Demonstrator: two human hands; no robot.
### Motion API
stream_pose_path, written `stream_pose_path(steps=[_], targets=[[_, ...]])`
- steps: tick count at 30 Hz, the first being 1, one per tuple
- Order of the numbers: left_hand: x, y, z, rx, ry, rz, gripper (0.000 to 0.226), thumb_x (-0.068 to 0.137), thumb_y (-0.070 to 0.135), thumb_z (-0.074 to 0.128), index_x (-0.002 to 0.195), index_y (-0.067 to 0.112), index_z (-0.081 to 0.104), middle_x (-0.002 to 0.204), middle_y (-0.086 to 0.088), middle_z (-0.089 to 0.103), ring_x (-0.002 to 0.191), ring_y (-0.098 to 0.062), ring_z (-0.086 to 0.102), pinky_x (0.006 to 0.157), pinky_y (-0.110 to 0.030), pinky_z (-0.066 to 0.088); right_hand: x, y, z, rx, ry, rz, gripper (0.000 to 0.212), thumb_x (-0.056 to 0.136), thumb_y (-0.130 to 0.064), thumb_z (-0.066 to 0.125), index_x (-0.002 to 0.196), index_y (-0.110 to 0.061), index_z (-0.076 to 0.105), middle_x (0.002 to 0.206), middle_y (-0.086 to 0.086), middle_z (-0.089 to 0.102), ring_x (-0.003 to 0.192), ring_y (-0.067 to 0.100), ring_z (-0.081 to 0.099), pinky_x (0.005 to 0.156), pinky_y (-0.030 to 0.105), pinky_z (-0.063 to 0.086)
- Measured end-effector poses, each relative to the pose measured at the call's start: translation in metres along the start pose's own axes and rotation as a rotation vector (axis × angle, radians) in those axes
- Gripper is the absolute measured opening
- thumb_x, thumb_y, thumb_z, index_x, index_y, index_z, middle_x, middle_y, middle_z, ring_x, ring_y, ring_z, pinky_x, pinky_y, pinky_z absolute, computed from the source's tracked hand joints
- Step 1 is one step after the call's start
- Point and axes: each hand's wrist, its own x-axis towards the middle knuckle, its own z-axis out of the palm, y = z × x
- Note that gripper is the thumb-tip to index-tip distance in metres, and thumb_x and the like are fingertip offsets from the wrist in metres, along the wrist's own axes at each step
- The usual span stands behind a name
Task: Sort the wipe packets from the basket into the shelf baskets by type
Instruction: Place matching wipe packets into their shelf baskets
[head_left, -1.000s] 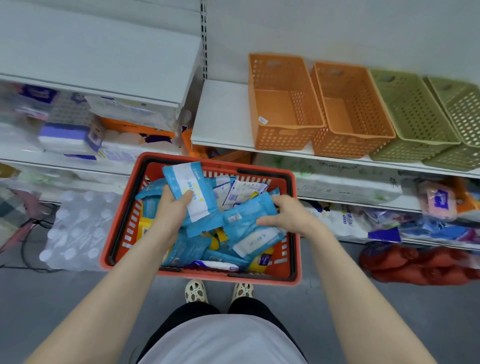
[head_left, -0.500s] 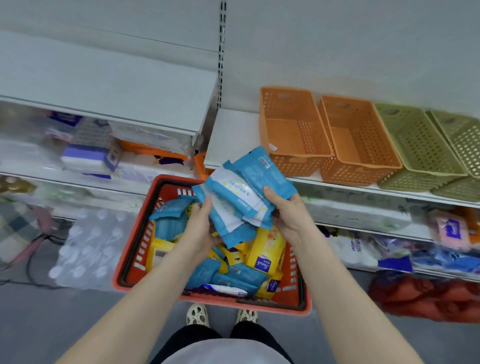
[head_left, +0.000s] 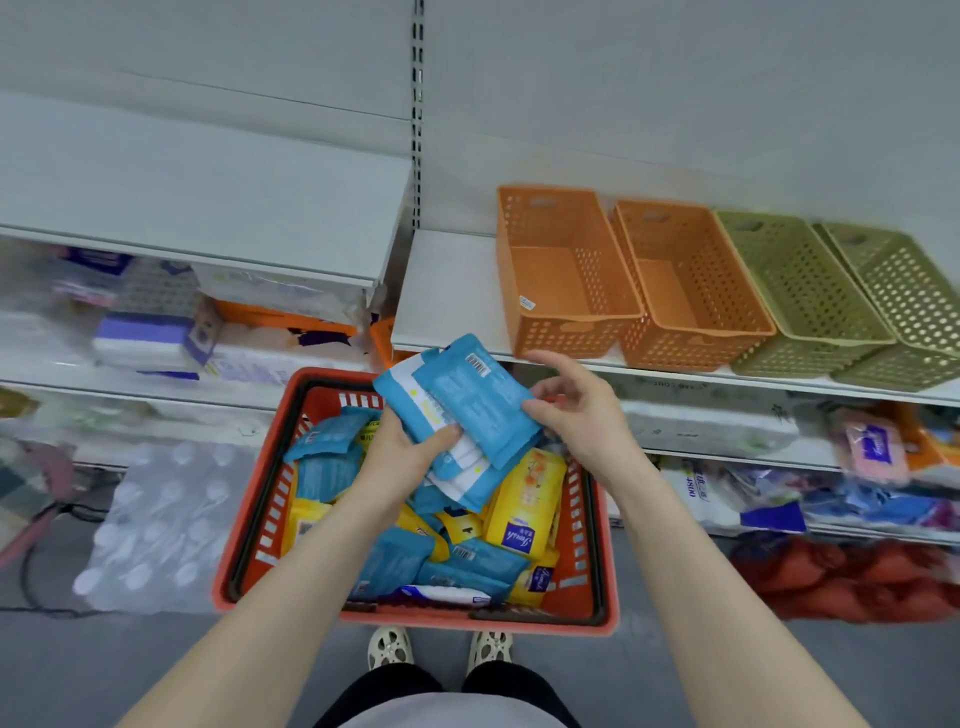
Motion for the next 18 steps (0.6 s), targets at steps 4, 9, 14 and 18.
stream_pose_path(steps=[4,9,14,18], targets=[[0.002,0.007,-0.004,0.119,-0.106,0.060,0.054,0.085,0.016,0.076,0.132,0.020,0.049,0.117,0.004,0.069,0.105,-0.011,0.068,0.080,-0.025,0.057,-0.012,-0.008,0.026,-0.400,-0.102,-0.070,0.038,0.083,-0.053,0.066,0.112,-0.029,0.063,0.108,-0.010,0.056,0.094,0.004,0.056,0.084,0.028,0.048],[-0.001,0.002,-0.011,0.280,-0.156,0.068,0.056,0.083,0.019,0.078,0.129,0.026,0.048,0.116,0.008,0.068,0.104,-0.010,0.067,0.086,-0.035,0.057,-0.013,-0.003,0.038,-0.364,-0.084,0.103,0.038,0.083,-0.053,0.066,0.104,-0.022,0.059,0.099,-0.007,0.069,0.091,0.013,0.065,0.080,0.037,0.053],[0.004,0.008,-0.025,0.128,-0.110,-0.009,0.055,0.086,0.013,0.073,0.132,0.021,0.045,0.122,0.000,0.066,0.106,-0.017,0.067,0.087,-0.037,0.057,-0.005,-0.005,0.005,0.509,-0.016,0.395,0.020,0.099,-0.023,0.054,0.111,-0.011,0.065,0.103,0.010,0.073,0.086,0.022,0.071,0.074,0.034,0.058],[0.019,0.029,-0.025,0.091,-0.097,0.032,0.052,0.090,0.013,0.069,0.135,0.019,0.044,0.123,0.000,0.067,0.106,-0.017,0.068,0.082,-0.033,0.057,0.011,-0.008,-0.018,0.491,-0.014,0.294,0.025,0.096,-0.016,0.059,0.121,-0.011,0.059,0.101,0.009,0.073,0.082,0.022,0.071,0.073,0.038,0.058]])
